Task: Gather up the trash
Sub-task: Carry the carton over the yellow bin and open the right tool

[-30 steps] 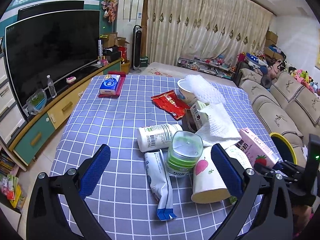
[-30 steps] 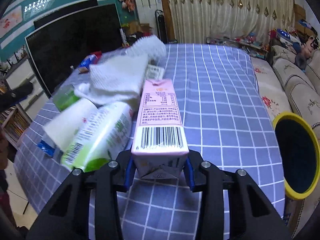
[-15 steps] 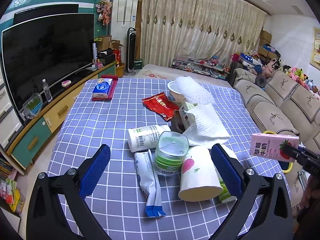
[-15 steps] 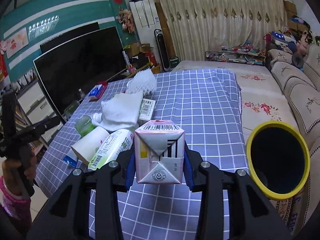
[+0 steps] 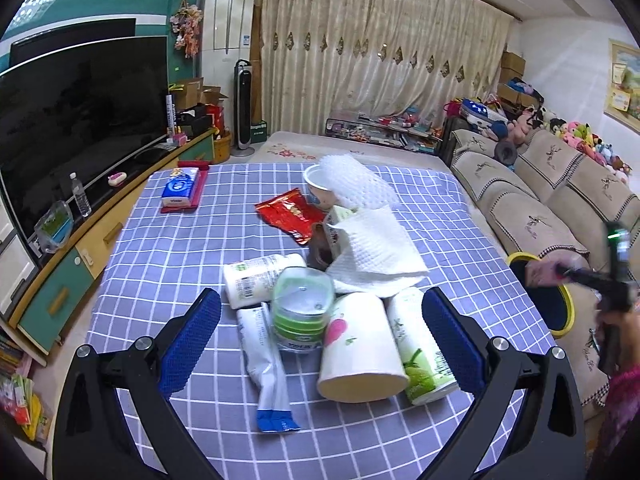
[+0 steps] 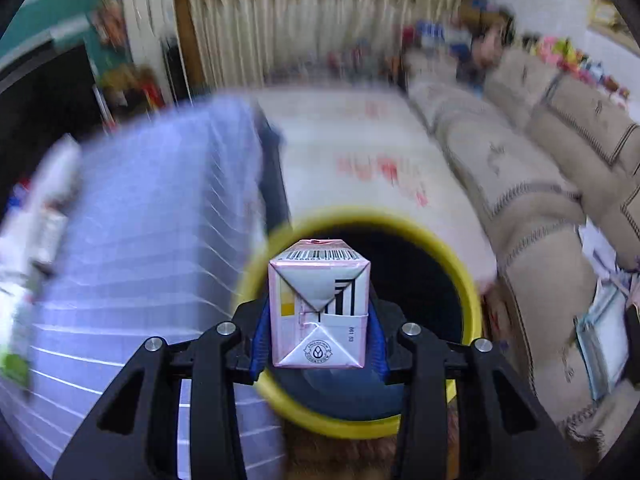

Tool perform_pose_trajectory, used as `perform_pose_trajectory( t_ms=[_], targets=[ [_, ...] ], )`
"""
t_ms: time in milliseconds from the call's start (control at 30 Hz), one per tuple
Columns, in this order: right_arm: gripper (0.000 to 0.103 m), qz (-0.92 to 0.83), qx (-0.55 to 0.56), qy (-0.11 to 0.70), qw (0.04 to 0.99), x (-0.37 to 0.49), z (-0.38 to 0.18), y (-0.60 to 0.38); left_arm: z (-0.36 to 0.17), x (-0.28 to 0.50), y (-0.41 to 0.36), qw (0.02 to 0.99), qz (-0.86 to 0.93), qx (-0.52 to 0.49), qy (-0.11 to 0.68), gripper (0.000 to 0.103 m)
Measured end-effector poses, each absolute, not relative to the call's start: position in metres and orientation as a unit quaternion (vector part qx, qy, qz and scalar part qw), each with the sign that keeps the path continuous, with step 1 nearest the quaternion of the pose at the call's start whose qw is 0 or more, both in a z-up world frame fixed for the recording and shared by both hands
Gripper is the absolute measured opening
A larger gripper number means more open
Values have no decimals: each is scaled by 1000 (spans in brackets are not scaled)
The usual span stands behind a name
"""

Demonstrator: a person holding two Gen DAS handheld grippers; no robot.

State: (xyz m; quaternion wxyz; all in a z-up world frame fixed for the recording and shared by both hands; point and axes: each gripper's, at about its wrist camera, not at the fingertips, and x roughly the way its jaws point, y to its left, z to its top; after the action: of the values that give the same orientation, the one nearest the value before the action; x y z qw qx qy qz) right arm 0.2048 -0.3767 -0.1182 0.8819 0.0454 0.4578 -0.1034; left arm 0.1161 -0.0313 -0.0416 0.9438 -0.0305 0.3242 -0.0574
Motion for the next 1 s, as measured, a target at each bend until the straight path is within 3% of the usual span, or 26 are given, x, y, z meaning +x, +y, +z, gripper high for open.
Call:
perform_pose_trajectory(
  t_ms=[133,333,500,1000],
  targets=[
    [38,-95,51,548,829,240,-178,-401,-45,118,-46,941,-69,-20,332,99],
    [39,-92,51,610,786,256,-219,-412,-52,121,-64,936,-80,3,342,99],
    [50,-95,60,608,786,261,-223,-417,-55,125,-71,933,-87,8,348,99],
    [55,-69,76,526,844,213,-160,-376,-64,135,-36,934,-48,12,355,99]
  ],
)
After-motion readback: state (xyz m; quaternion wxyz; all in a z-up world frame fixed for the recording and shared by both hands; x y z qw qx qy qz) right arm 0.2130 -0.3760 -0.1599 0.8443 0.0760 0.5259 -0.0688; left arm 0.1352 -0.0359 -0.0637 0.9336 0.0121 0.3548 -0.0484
